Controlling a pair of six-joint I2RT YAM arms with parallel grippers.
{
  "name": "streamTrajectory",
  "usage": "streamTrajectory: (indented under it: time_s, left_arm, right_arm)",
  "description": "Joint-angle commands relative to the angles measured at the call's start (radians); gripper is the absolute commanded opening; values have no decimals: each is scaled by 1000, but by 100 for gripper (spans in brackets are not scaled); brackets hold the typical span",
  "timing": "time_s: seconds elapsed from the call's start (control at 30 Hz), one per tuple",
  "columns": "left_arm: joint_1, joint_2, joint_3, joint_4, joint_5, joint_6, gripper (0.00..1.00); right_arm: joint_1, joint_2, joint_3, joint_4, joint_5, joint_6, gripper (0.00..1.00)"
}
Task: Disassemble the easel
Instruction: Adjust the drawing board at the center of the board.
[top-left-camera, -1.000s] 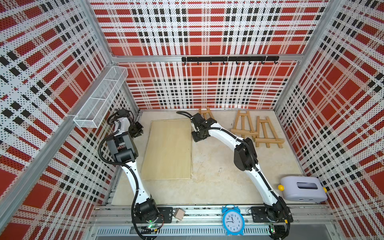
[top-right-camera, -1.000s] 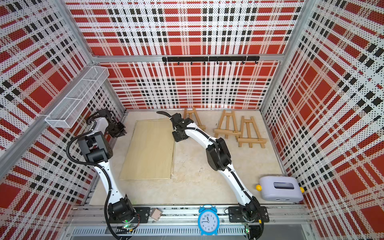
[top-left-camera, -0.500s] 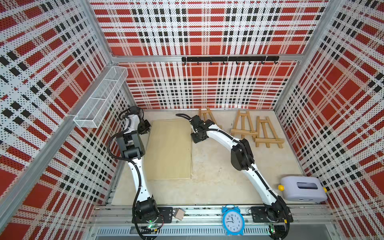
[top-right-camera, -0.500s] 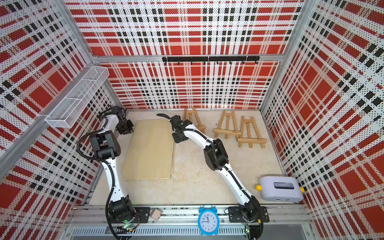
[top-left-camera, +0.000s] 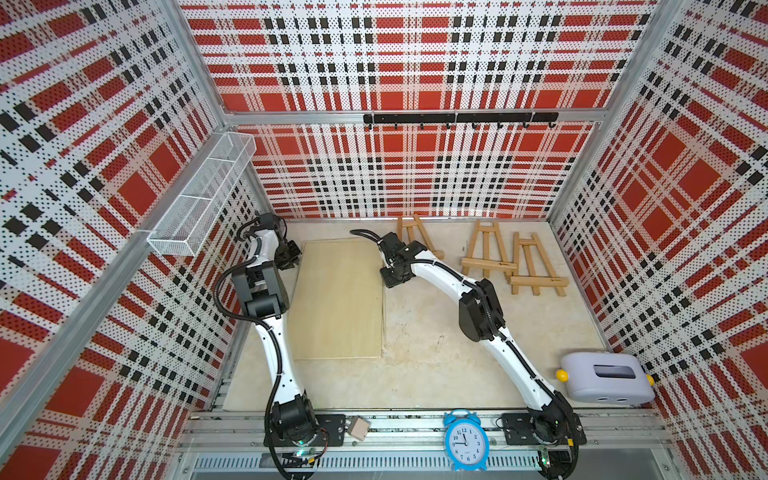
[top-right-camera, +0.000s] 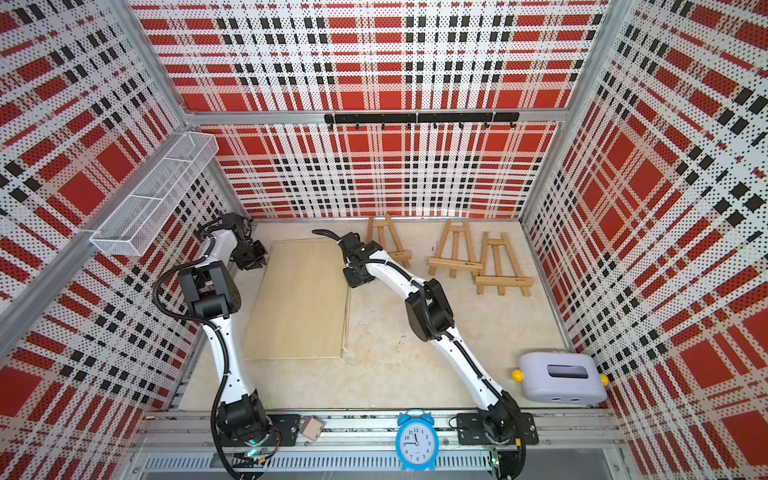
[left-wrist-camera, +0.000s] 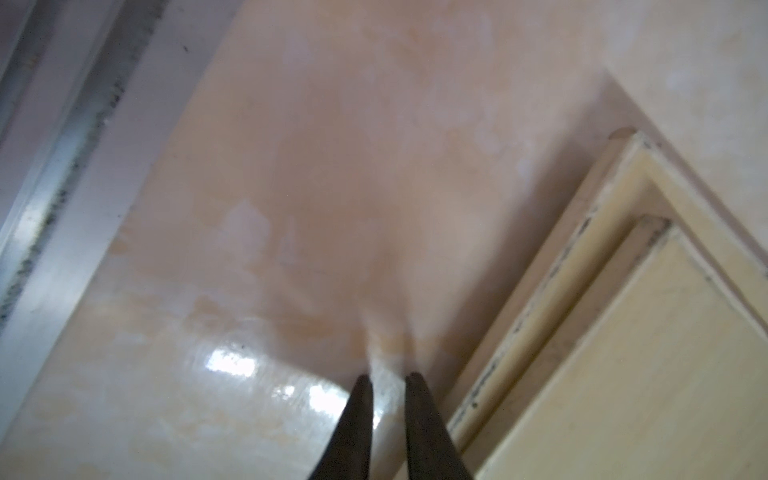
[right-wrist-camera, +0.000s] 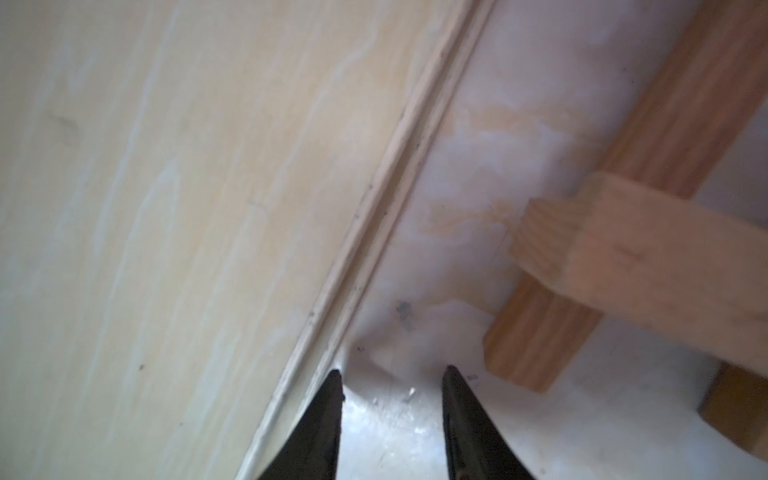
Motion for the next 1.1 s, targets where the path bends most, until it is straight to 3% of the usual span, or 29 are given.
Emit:
streamTrajectory:
  time_s: [0.0,0.33,0.77,1.07]
  left_arm:
    - [-13,-10,-67,-40,14,8,20]
    - [-19,-51,-207,28,133,-10,19]
    - [-37,-24,-165,-7,267,-16,18]
    - [-41,-29,-161,-34,214,-31,18]
  right_arm:
    - [4,39,38,2,-28,-10,42]
    - [4,61,68,23,-62,-10,43]
    - [4,89,104,37,-89,-15,44]
    - [3,81,96,33,-100,-25,44]
